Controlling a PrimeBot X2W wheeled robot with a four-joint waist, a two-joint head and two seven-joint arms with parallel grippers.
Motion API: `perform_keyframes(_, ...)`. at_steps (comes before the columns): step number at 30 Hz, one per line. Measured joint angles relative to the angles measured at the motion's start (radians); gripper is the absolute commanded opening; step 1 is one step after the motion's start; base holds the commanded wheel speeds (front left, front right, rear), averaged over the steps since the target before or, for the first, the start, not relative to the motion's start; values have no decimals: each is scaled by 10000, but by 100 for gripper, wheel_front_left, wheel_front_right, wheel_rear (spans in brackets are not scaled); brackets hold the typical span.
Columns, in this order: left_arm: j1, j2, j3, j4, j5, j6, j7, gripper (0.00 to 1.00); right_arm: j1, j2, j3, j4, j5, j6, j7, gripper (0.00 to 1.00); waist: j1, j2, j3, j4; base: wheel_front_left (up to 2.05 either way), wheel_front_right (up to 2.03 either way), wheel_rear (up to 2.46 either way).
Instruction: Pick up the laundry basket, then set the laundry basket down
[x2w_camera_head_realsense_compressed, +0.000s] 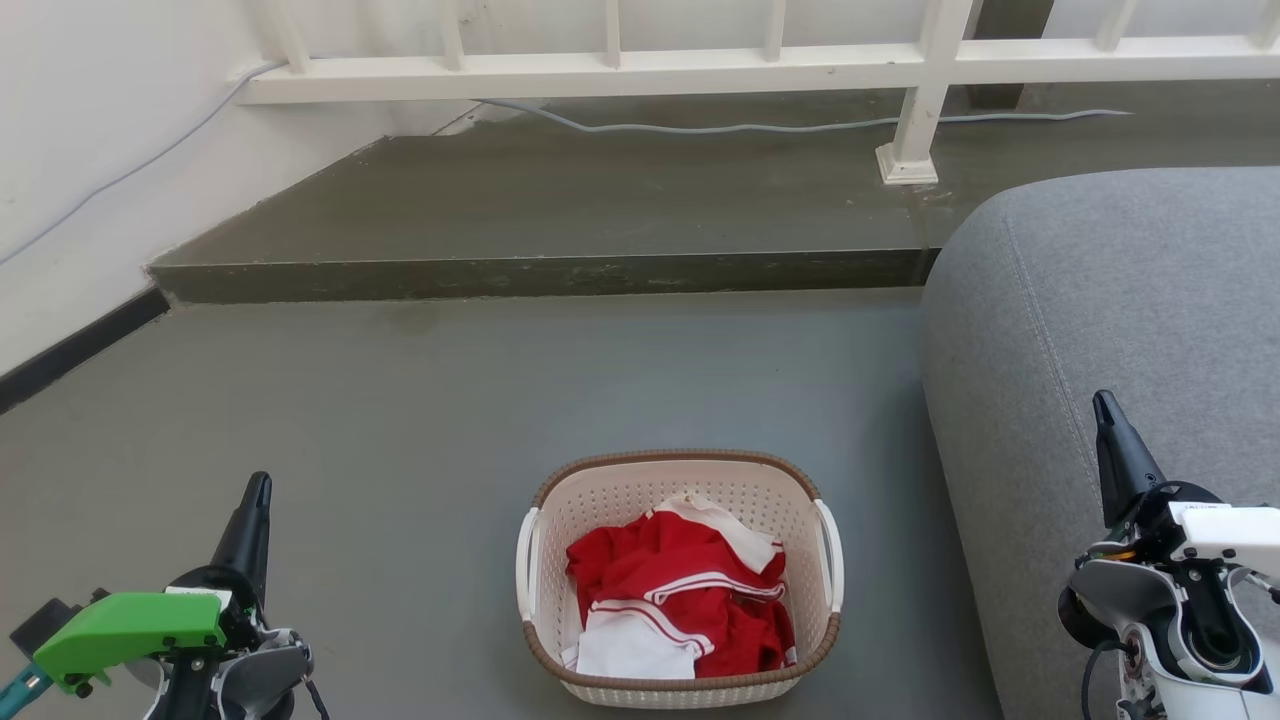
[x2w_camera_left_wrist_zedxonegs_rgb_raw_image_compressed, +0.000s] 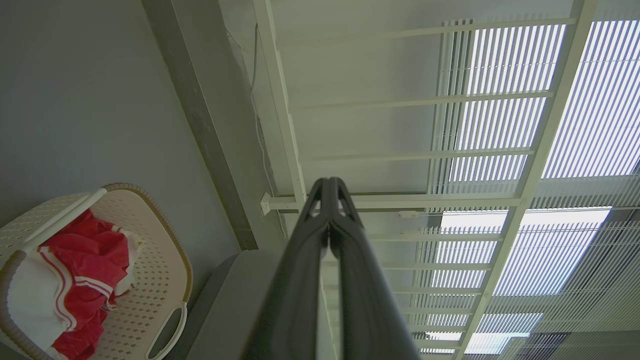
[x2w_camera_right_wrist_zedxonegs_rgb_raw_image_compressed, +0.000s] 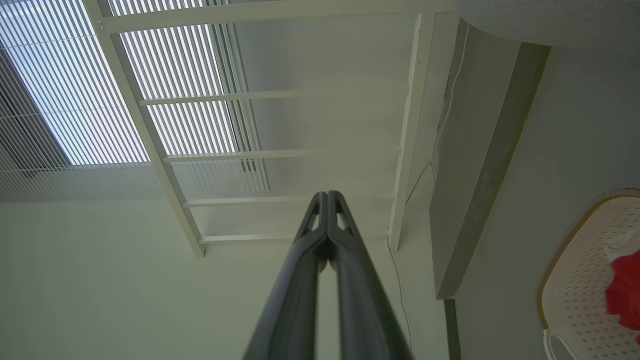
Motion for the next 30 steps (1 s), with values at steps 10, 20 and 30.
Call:
perform_keyframes(10, 0, 0, 0, 0, 0, 0, 0, 0, 0, 0, 0, 0, 0, 0, 0, 0, 0, 0, 0, 0, 0, 0, 0)
perform_keyframes(20, 0, 0, 0, 0, 0, 0, 0, 0, 0, 0, 0, 0, 0, 0, 0, 0, 0, 0, 0, 0, 0, 0, 0)
perform_keyframes(30, 0, 0, 0, 0, 0, 0, 0, 0, 0, 0, 0, 0, 0, 0, 0, 0, 0, 0, 0, 0, 0, 0, 0)
